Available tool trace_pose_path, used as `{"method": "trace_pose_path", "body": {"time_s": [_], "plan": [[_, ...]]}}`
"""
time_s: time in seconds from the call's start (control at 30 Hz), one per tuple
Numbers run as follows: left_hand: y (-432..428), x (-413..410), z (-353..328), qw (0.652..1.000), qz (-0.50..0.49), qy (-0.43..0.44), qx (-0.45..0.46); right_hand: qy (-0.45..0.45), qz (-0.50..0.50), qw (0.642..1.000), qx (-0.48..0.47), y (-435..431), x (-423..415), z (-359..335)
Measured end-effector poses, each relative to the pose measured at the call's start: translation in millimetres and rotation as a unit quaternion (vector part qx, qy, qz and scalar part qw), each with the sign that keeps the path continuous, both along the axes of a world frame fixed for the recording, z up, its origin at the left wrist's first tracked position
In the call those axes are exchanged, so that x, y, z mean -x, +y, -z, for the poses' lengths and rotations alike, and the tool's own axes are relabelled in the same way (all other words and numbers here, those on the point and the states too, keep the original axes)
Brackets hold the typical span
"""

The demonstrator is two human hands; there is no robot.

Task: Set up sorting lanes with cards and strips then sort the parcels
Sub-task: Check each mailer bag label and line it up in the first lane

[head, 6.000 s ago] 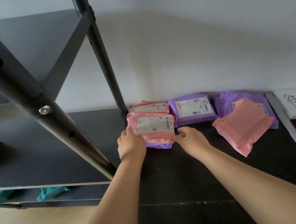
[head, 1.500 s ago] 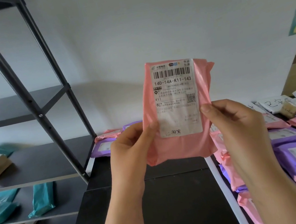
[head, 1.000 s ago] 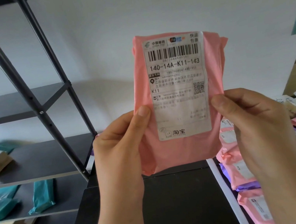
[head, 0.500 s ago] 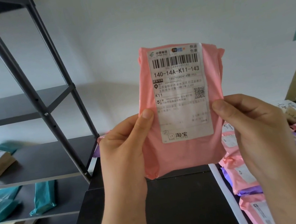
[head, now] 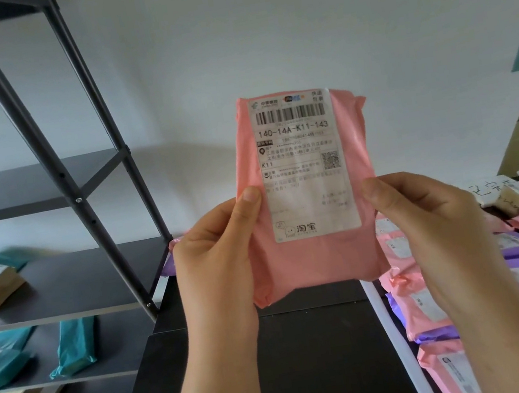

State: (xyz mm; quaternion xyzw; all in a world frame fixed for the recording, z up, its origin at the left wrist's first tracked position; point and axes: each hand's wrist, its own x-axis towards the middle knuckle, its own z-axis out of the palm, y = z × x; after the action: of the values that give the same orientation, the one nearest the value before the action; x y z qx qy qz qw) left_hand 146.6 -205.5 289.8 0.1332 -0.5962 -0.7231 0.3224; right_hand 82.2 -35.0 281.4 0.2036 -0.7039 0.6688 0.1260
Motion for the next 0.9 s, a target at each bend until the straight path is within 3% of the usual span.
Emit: {"method": "trace_pose_path", "body": {"time_s": [0.13, 0.33, 0.67, 0.9], "plan": [[-3.8, 9.2, 5.0, 0.999, -0.001, -0.04, -0.035, -0.031, -0.009, 0.999, -0.04, -2.6, 2.7, 5.8], [-11.9, 18.9, 16.9, 0.992, 0.08, -0.061, -0.074, -0.061, 0.04, 0.997, -0.016, -0.2, 13.0, 17.0], [-7.2, 27.6, 28.0, 0.989, 0.144, -0.034, -0.031, -0.262, 0.037, 0.96, 0.091, -3.7, 35.6, 36.0], [-6.3, 35.7, 37.7, 0.99, 0.09, -0.101, -0.046, -0.296, 0.033, 0.953, 0.061, -0.4, 43.8, 49.4]]}}
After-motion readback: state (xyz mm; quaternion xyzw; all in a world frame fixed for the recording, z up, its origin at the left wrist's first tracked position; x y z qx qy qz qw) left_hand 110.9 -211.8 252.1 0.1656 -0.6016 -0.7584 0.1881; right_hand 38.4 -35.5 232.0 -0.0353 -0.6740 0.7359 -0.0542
